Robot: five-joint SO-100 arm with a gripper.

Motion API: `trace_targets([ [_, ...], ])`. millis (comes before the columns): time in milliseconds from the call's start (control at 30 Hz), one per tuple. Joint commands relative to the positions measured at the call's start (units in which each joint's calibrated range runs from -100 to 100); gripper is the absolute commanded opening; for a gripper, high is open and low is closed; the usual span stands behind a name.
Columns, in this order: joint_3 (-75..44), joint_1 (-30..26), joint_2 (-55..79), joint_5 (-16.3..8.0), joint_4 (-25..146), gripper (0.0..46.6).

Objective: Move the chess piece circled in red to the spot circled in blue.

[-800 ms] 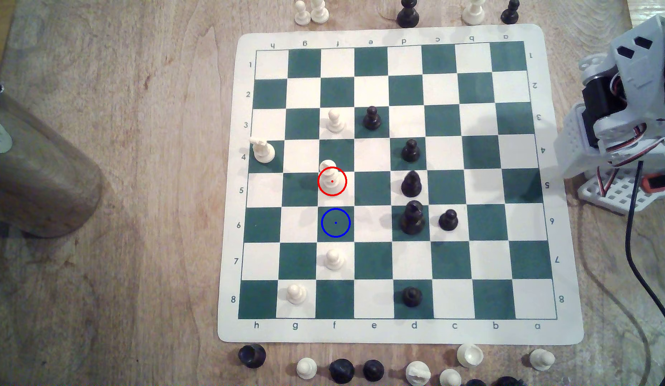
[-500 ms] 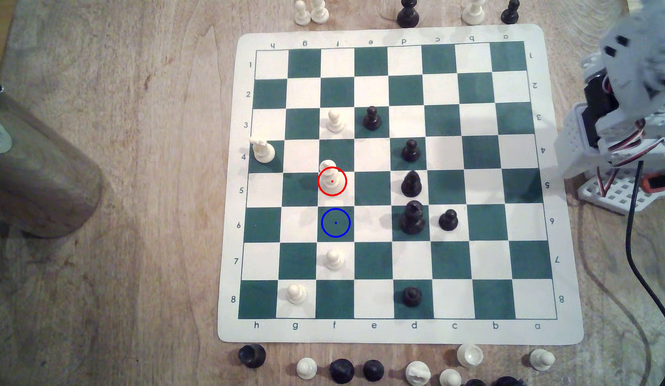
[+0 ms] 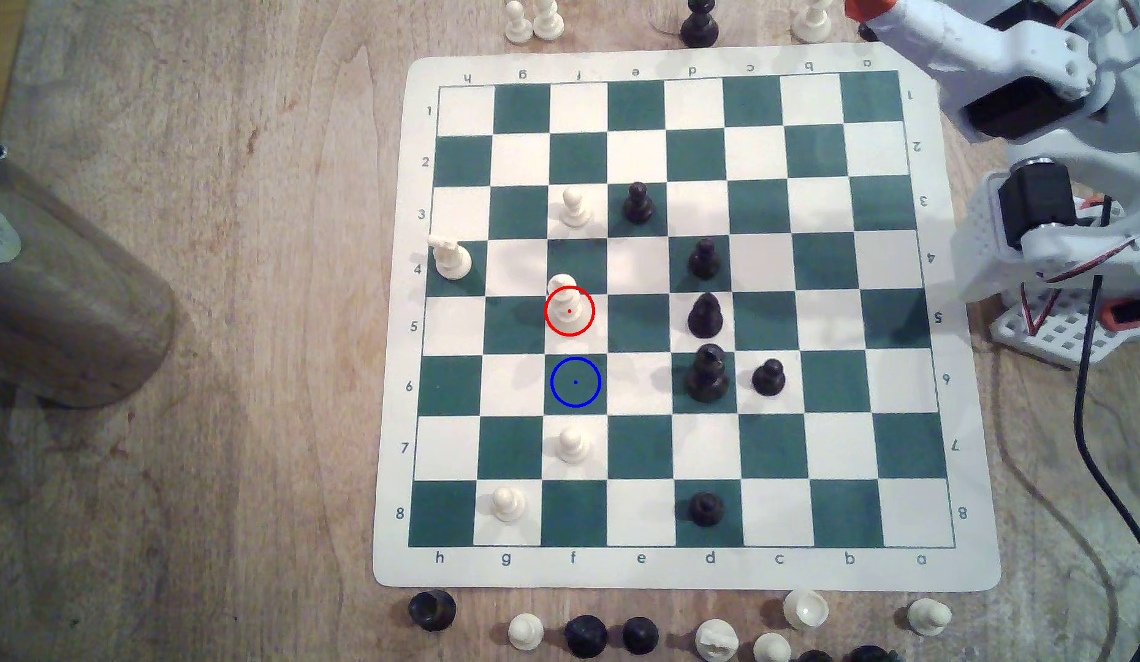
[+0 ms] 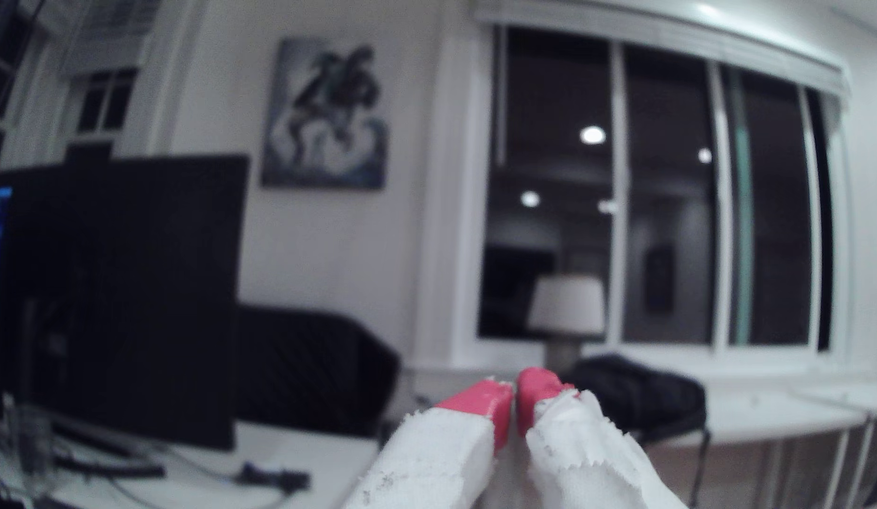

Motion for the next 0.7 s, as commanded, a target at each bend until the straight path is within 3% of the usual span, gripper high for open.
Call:
trace_targets([
  [0, -10.0, 1.5, 5.2, 0.0, 14.8, 0.2],
  [200, -17.5, 0.7, 18.2, 0.1, 28.1, 0.2],
  [300, -22.5, -0.7, 25.8, -0.1, 32.0, 2.5],
  [467, -31.0, -3.1, 40.1, -1.6, 35.0, 4.8],
  [667, -45.3, -3.1, 58.2, -5.6, 37.6, 7.5],
])
